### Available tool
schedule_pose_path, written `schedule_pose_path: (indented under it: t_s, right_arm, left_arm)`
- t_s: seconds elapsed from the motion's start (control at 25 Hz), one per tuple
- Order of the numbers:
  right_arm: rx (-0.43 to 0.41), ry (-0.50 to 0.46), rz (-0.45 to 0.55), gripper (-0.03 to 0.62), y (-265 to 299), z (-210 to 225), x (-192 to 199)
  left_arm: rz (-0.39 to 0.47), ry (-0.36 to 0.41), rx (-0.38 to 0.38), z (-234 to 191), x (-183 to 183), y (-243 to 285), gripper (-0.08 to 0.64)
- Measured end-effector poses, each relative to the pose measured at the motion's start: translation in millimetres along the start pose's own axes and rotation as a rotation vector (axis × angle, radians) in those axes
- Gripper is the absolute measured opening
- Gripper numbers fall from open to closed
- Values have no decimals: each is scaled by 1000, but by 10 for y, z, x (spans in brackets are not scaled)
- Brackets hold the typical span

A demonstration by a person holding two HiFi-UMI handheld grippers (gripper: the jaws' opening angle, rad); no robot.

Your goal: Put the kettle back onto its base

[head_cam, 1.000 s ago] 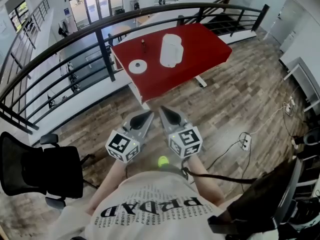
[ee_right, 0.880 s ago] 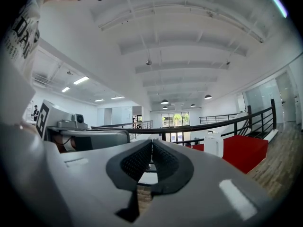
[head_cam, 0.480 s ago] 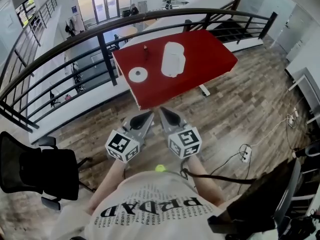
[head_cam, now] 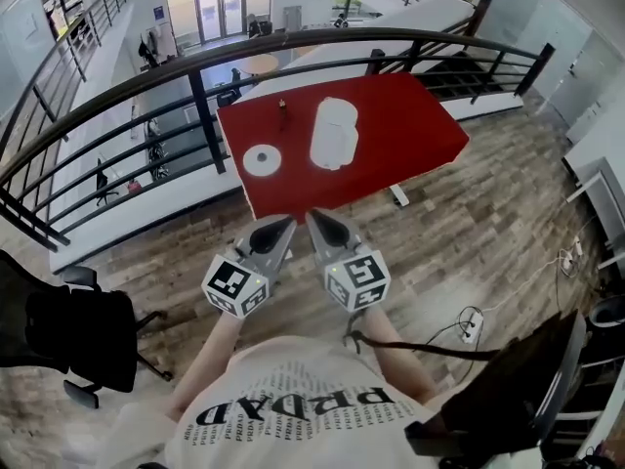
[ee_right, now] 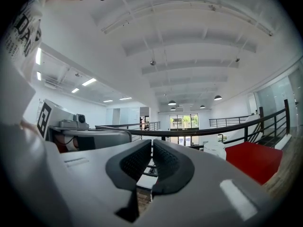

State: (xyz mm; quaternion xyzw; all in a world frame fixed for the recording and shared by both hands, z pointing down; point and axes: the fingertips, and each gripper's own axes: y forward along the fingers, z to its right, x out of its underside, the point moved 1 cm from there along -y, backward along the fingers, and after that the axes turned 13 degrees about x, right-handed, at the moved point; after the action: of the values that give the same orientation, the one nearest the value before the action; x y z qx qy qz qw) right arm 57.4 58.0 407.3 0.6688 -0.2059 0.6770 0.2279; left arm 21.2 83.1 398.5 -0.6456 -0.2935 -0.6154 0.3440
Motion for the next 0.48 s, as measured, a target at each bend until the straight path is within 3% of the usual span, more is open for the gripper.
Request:
schedule_pose_path:
  t_s: [0.48]
  right_arm:
    - [-29, 17, -10, 18, 238, 258, 35]
  left_arm:
    - [-10, -9, -31, -197, 41, 269, 6]
